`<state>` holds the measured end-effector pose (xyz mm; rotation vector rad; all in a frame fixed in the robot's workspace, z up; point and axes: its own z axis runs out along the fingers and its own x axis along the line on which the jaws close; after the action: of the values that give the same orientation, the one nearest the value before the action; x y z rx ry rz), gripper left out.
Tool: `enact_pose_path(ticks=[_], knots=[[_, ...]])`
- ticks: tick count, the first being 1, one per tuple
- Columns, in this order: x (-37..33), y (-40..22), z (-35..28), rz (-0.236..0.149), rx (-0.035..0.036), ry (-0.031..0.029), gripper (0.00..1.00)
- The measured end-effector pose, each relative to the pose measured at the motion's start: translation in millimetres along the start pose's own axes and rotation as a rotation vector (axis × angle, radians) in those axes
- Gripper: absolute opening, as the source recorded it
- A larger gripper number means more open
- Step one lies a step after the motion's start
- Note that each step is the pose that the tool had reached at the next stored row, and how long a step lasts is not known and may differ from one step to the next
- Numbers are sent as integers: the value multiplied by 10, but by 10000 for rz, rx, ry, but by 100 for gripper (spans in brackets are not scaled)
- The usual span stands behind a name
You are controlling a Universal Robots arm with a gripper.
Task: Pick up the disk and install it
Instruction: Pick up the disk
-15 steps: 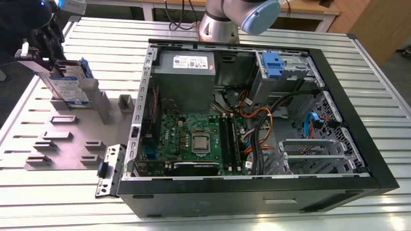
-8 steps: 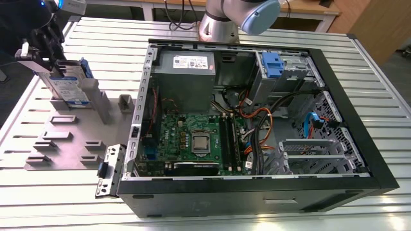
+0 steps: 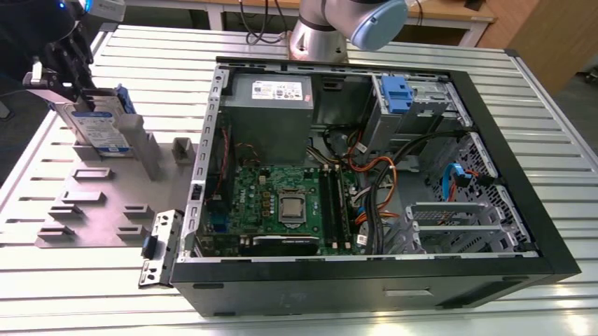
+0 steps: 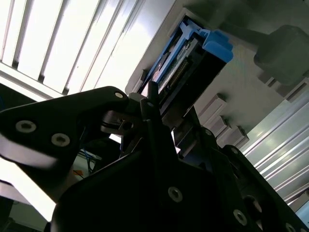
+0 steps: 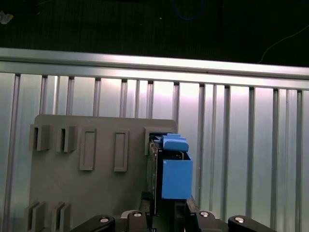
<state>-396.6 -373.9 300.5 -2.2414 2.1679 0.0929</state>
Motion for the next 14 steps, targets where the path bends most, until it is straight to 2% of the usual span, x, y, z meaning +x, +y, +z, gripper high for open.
enact_pose_path(ticks=[14], knots=[[2,0,0,0,0,0,35]])
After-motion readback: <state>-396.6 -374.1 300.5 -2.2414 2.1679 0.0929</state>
